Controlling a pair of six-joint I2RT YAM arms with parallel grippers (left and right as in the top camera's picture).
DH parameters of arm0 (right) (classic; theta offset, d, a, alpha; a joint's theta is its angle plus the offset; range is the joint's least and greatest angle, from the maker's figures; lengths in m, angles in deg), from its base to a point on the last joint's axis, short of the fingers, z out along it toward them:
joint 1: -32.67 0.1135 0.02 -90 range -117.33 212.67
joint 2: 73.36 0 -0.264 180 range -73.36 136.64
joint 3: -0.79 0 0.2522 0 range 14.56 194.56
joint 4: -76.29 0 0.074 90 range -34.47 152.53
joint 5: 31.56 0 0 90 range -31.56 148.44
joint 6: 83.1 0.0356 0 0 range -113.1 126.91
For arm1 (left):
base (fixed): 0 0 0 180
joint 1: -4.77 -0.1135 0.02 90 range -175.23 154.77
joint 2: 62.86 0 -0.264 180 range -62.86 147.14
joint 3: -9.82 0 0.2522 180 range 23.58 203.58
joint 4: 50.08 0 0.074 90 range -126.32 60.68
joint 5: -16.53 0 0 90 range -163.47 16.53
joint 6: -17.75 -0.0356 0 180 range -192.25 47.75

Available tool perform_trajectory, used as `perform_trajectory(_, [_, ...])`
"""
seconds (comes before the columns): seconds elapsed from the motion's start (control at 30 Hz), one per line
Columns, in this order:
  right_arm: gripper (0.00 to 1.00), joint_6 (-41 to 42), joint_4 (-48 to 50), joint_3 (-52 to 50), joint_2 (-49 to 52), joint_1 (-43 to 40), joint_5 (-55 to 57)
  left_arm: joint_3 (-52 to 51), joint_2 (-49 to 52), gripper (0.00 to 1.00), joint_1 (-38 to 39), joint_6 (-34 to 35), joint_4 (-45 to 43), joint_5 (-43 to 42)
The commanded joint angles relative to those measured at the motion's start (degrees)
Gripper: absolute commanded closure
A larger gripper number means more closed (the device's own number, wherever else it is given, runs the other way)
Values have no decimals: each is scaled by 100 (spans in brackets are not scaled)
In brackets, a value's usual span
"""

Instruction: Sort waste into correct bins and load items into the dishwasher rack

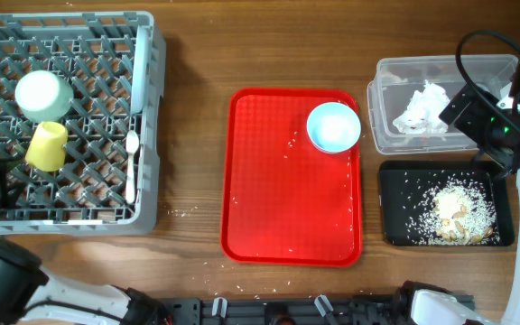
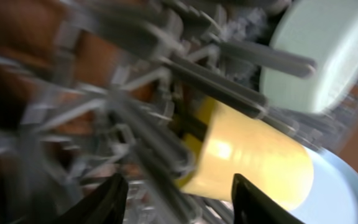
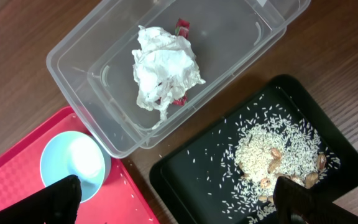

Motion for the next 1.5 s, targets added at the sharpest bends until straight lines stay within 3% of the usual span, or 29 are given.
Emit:
perform_trajectory(0.0, [0, 22, 15, 63, -31, -2, -31, -57, -758, 44, -52, 400, 197, 1462])
perform_trajectory(0.03, [0, 22, 15, 63, -31, -2, -31, -57, -879, 47, -52, 483, 199, 1458])
perform_trajectory(0.13, [0, 22, 15, 63, -31, -2, -31, -57, -1307, 78, -48, 678, 168, 938])
perform_trajectory(0.17, [0, 22, 15, 63, -31, -2, -31, -57, -1429, 84, -35, 684, 118, 678])
perform_trajectory(0.3, [1, 22, 15, 63, -31, -2, -31, -57, -1720, 84, 293, 822, -140, 275])
perform_trajectory(0.4, [0, 22, 15, 63, -31, -2, -31, -57, -1729, 96, 765, 721, -315, 278])
perform_trajectory(0.57, [0, 22, 15, 63, -31, -2, -31, -57, -1727, 96, 2205, 197, -872, 636])
perform_trajectory(0.73, [0, 20, 15, 63, -31, -2, -31, -57, -1665, 96, 3379, 197, -953, 3410])
perform_trajectory(0.83, [0, 22, 15, 63, -31, -2, -31, -59, -1580, 96, 3609, 195, -933, 4347])
perform_trajectory(1.47, [0, 22, 15, 63, -31, -2, -31, -59, -988, 96, 3309, -107, -994, 4424])
